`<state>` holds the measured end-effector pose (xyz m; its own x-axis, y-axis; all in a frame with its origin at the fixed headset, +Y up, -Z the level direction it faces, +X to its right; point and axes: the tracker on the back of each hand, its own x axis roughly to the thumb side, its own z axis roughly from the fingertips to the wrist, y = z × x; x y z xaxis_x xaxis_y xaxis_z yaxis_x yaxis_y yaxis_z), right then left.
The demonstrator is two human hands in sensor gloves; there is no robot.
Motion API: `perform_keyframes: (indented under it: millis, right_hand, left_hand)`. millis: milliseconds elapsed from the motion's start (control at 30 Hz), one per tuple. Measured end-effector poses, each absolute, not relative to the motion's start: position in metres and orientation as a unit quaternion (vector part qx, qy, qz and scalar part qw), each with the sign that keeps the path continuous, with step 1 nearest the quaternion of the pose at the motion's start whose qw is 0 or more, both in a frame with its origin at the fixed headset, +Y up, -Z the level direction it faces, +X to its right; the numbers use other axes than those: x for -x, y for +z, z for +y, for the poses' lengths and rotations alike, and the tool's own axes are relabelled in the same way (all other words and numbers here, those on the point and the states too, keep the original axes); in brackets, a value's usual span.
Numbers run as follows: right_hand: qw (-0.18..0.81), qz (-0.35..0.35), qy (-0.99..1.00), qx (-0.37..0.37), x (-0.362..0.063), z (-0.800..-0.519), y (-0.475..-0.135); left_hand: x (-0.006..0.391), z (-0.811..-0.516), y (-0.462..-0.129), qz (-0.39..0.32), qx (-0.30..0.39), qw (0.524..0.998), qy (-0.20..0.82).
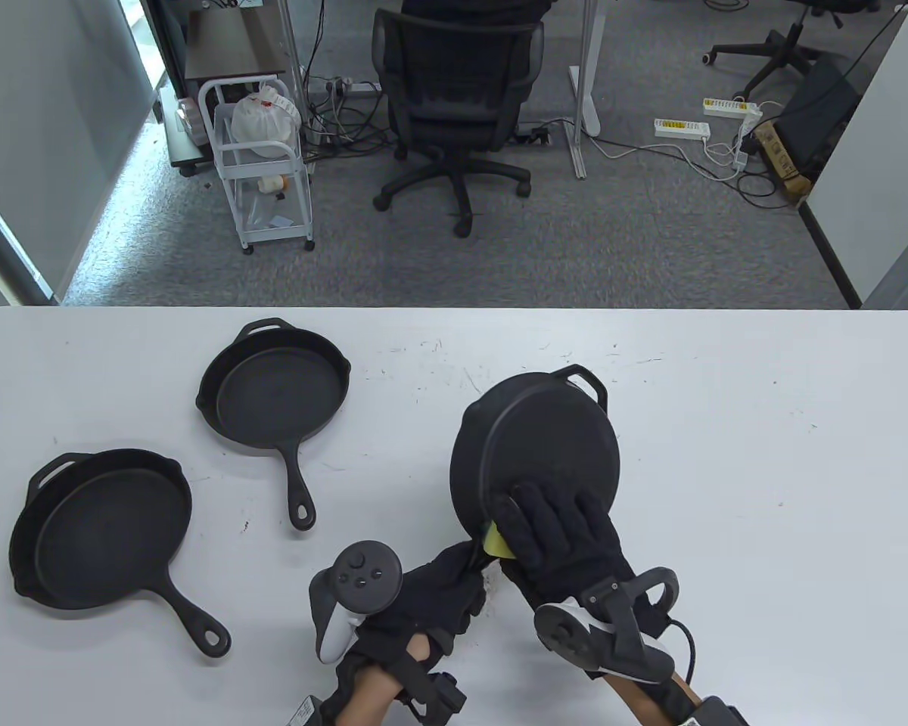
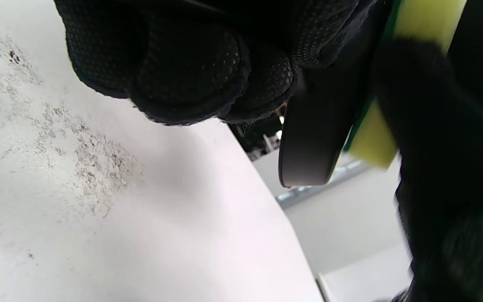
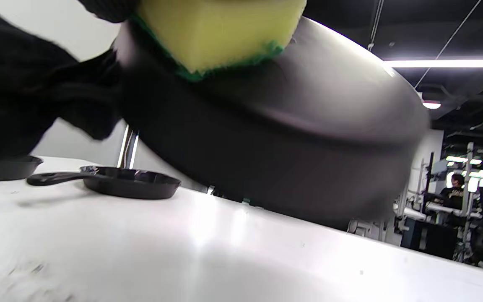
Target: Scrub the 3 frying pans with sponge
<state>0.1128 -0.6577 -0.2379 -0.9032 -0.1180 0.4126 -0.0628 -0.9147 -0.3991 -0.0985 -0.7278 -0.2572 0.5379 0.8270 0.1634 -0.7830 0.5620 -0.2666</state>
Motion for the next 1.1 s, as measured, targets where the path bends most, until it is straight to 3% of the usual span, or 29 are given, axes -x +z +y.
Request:
perform_keyframes:
  millis: [200,400,567,700,833,933,1100]
  right_hand:
    - [-0.125,0.168,-0.969,0.13,-0.142,-0.624,-0.278]
    - [-0.162,0.143,-0.975,0.049,-0.183,-0.642,-0.296]
    - [-0.082,0.124,-0.985,0.092,-0.172,-0.683,-0.276]
    - [-0.054,0.14,-0.976,0.159,-0.139,-0.693,-0.252]
    - [-0.011,0.188,-0.958,0.216,-0.104,-0.674,-0.233]
    - [0.021,0.237,-0.947,0.215,-0.091,-0.65,-0.234]
    - [-0.095,0.208,-0.963,0.146,-0.117,-0.622,-0.269]
  left_hand:
    - [0.094,-0.727,-0.256,-0.171,0.078,0.89,0.415]
    - [0.102,-0.722,-0.256,-0.161,0.049,0.884,0.437]
    - [0.112,-0.724,-0.258,-0.109,0.031,0.87,0.48]
    - [0.113,-0.727,-0.258,-0.095,0.039,0.866,0.49]
    - [0.109,-0.728,-0.258,-0.111,0.058,0.87,0.476]
    - [0.102,-0.726,-0.256,-0.14,0.064,0.881,0.448]
    - [0.101,-0.724,-0.257,-0.16,0.059,0.897,0.408]
